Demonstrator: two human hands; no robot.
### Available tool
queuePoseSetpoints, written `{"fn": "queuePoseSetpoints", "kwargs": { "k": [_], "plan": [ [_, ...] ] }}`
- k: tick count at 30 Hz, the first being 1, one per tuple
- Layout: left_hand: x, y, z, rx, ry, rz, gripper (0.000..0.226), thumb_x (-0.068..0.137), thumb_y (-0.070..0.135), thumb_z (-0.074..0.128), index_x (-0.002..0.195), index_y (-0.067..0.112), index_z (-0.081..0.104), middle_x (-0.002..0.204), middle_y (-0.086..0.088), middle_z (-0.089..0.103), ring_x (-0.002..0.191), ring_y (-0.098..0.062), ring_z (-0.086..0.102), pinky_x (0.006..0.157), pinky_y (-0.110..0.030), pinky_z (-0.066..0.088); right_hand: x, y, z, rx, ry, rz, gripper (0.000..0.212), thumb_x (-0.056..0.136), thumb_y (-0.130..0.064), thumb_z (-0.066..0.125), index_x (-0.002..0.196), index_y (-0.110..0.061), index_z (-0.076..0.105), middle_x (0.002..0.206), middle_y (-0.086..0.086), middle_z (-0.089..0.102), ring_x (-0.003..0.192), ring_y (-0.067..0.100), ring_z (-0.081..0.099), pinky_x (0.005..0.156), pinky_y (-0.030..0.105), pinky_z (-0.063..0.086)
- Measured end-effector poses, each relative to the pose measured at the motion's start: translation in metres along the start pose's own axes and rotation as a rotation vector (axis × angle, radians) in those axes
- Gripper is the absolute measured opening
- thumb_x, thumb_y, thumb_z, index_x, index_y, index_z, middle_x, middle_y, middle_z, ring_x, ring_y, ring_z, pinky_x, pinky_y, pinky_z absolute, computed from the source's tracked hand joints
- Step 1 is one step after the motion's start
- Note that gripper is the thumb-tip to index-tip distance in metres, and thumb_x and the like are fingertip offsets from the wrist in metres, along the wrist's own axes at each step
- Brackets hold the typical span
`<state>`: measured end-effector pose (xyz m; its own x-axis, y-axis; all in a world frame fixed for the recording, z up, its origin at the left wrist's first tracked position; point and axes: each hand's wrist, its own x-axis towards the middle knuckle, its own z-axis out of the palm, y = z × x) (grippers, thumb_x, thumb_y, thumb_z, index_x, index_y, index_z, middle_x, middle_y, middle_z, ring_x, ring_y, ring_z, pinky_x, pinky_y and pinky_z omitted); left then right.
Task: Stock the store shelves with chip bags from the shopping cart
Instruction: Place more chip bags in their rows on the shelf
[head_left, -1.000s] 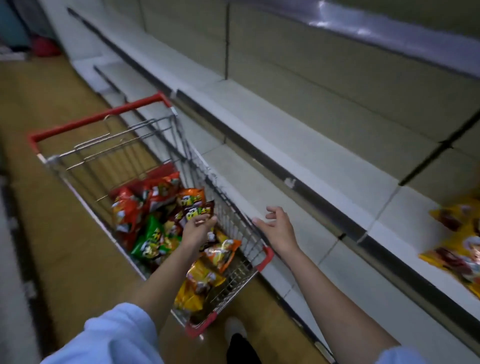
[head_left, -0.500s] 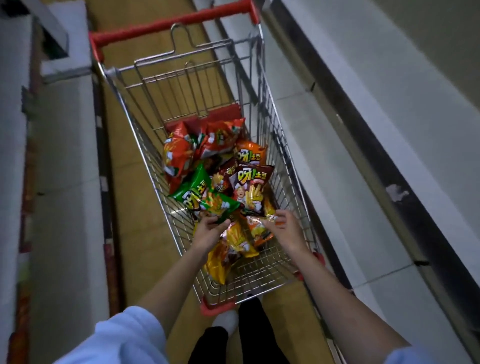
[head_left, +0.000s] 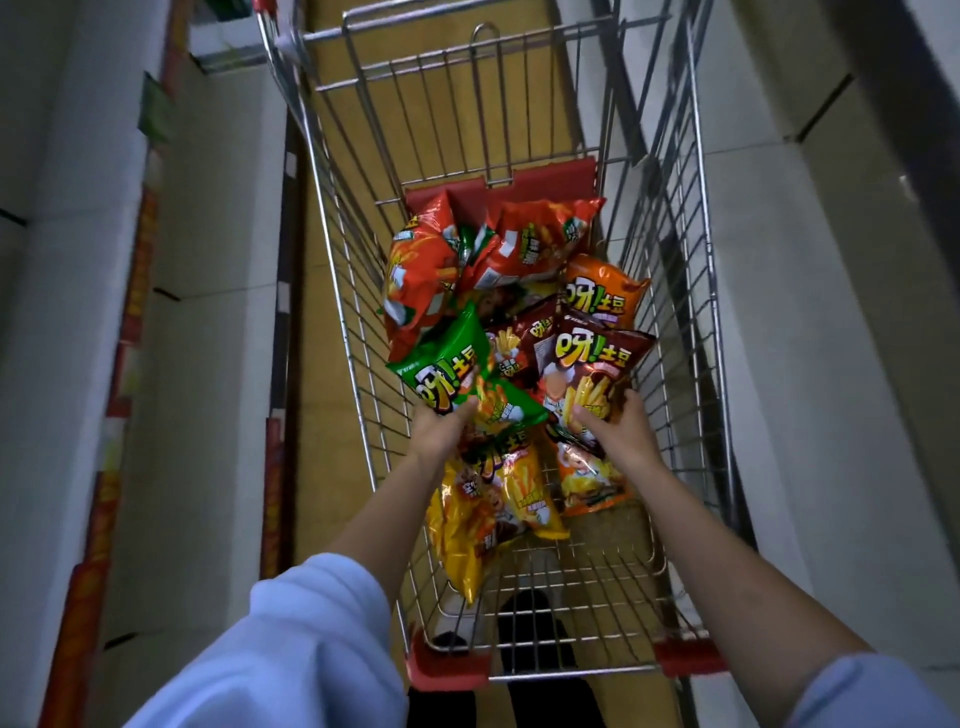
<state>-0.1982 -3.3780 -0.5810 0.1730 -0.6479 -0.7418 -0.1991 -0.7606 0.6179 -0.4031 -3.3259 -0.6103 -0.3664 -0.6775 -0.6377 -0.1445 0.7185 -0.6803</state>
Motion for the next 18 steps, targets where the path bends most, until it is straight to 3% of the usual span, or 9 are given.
{"fn": "queuePoseSetpoints", "kwargs": {
  "k": [5, 8, 10, 13, 15, 18],
  "plan": [
    [0.034, -0.003, 0.009, -0.042, -0.003, -0.053, 0.043, 0.091, 0.018, 0.065, 0.128, 0.002, 0.051, 0.119, -0.002, 0.055, 0.118, -0.019, 0.052, 0.089, -0.027, 0.037, 0.047, 0.017, 0.006, 0.046, 0.024, 0.105, 0.107, 0.078, -0.045, 0.076, 0.152, -0.007, 0.010, 0.154, 0.017, 0.031, 0.140, 0.035, 0.033, 0.113, 0.049, 0.031],
    [0.045, -0.002, 0.010, -0.035, 0.006, -0.090, 0.050, 0.085, 0.018, 0.072, 0.126, -0.001, 0.049, 0.119, -0.004, 0.056, 0.119, -0.027, 0.053, 0.094, -0.034, 0.041, 0.060, 0.023, 0.010, 0.104, 0.066, 0.196, 0.106, 0.082, -0.040, 0.074, 0.153, -0.006, 0.003, 0.154, 0.018, 0.031, 0.140, 0.037, 0.031, 0.113, 0.047, 0.030],
    [0.050, -0.001, 0.009, -0.033, 0.018, -0.096, 0.064, 0.076, 0.024, 0.080, 0.126, -0.001, 0.049, 0.117, -0.006, 0.061, 0.119, -0.032, 0.054, 0.102, -0.043, 0.041, 0.064, 0.025, 0.013, 0.123, 0.084, 0.209, 0.103, 0.079, -0.039, 0.077, 0.152, -0.008, 0.012, 0.149, 0.019, 0.038, 0.136, 0.038, 0.038, 0.111, 0.049, 0.034],
    [0.045, 0.002, 0.010, -0.032, 0.034, -0.080, 0.055, 0.077, 0.024, 0.080, 0.118, -0.001, 0.054, 0.094, -0.005, 0.065, 0.096, -0.023, 0.061, 0.087, -0.036, 0.044, 0.063, 0.025, 0.016, 0.118, 0.088, 0.228, 0.080, 0.074, -0.040, 0.080, 0.138, -0.008, 0.044, 0.135, 0.016, 0.055, 0.123, 0.036, 0.052, 0.103, 0.048, 0.043],
    [0.034, 0.004, 0.011, -0.035, 0.031, -0.073, 0.060, 0.072, 0.029, 0.083, 0.116, -0.001, 0.055, 0.104, -0.007, 0.064, 0.099, -0.023, 0.059, 0.081, -0.032, 0.041, 0.056, 0.020, 0.013, 0.112, 0.091, 0.231, 0.065, 0.074, -0.042, 0.080, 0.125, -0.009, 0.057, 0.125, 0.014, 0.062, 0.114, 0.034, 0.058, 0.097, 0.045, 0.048],
    [0.018, 0.008, 0.011, -0.035, -0.014, -0.027, 0.092, 0.053, 0.045, 0.088, 0.123, -0.003, 0.052, 0.118, -0.016, 0.063, 0.111, -0.031, 0.058, 0.083, -0.036, 0.045, 0.038, 0.005, 0.003, 0.173, 0.106, 0.192, 0.061, 0.073, -0.036, 0.081, 0.124, -0.011, 0.056, 0.122, 0.011, 0.064, 0.109, 0.031, 0.061, 0.095, 0.046, 0.050]
  ]
}}
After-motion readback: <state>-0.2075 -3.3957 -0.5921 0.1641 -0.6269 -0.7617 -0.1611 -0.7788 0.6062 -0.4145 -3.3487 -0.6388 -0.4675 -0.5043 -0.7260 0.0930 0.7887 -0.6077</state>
